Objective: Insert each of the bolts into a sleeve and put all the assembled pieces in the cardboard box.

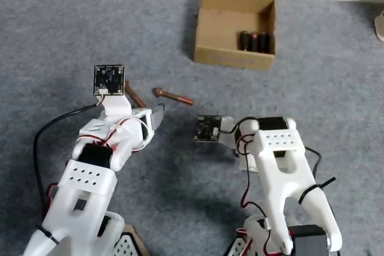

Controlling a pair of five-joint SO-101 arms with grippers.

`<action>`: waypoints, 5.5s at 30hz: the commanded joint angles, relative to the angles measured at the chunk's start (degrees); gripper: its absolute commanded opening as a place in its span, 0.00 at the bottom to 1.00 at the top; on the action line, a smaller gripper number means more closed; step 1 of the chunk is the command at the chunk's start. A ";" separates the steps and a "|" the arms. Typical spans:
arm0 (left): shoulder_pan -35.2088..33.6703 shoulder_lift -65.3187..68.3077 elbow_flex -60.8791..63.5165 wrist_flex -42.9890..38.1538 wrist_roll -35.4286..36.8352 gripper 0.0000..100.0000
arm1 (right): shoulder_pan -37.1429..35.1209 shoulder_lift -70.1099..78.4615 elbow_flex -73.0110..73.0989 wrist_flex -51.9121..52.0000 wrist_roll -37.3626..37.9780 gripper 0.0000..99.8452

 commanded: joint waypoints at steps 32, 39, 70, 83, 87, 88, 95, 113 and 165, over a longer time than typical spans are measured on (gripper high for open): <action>-0.31 -0.31 -1.63 -1.14 0.44 0.24 | 2.24 -0.75 18.59 -21.67 -0.88 0.00; -0.31 -0.31 -1.63 -1.14 0.53 0.24 | 0.04 -0.40 18.59 -28.26 -11.78 0.00; -0.31 -0.31 -1.63 -1.14 0.44 0.24 | -1.45 -0.84 13.14 -22.99 -24.35 0.15; -0.22 -0.31 -1.63 -1.14 0.44 0.24 | 0.22 -0.75 8.04 -17.01 -24.00 0.15; -0.22 -0.31 -1.63 -1.14 0.44 0.24 | 0.22 -0.48 8.13 -17.01 -24.00 0.15; -0.22 -0.31 -1.63 -1.14 0.44 0.24 | 0.22 -0.31 8.13 -17.01 -24.00 0.15; -0.22 -0.31 -1.63 -1.14 0.44 0.24 | 0.13 -0.13 11.47 -17.10 -23.91 0.12; -0.22 -0.31 -1.63 -0.79 0.44 0.24 | 0.13 -4.26 12.70 -21.32 -34.11 0.00; -6.81 -0.22 -8.57 8.79 11.08 0.01 | 0.48 -25.71 39.43 -66.15 -79.74 0.00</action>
